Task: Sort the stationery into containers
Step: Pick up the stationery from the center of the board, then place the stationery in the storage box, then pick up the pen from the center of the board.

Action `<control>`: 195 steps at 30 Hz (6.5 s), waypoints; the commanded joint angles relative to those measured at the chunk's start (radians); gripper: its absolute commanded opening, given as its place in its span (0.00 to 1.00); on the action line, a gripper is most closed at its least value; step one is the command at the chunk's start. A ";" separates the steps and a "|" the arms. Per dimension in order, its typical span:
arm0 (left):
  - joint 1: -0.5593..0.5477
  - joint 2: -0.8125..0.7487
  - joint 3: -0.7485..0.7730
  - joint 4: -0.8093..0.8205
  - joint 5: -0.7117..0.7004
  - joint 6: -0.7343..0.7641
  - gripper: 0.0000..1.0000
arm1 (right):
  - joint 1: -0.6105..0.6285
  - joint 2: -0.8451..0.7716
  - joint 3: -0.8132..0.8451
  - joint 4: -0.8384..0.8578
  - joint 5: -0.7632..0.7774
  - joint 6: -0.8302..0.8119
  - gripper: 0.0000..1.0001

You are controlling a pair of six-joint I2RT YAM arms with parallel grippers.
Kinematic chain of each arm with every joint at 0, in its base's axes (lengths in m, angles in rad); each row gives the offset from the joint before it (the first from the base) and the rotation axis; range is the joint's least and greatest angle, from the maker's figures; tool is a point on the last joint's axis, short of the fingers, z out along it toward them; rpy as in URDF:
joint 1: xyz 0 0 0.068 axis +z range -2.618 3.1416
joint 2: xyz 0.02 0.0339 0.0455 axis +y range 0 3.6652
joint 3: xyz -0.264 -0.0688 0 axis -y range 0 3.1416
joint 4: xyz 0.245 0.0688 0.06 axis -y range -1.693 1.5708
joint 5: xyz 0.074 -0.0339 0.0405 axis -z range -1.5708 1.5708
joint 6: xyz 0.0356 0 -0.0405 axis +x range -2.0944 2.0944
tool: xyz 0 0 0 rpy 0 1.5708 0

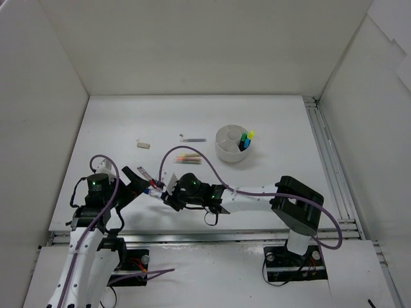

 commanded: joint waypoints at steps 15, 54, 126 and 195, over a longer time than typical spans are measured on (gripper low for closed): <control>-0.083 0.134 0.061 0.455 0.241 0.018 0.99 | -0.248 -0.408 -0.230 0.261 0.109 0.175 0.00; -0.487 0.406 0.256 0.716 -0.014 0.079 0.00 | -0.134 -0.362 -0.213 0.357 0.178 0.215 0.27; -0.142 0.240 0.189 0.414 -0.110 0.213 0.99 | -0.791 -0.034 -0.052 0.629 -0.073 0.066 0.09; -0.123 0.491 0.415 0.102 -0.248 0.210 0.99 | -0.248 -0.387 0.018 -0.453 0.496 0.202 0.98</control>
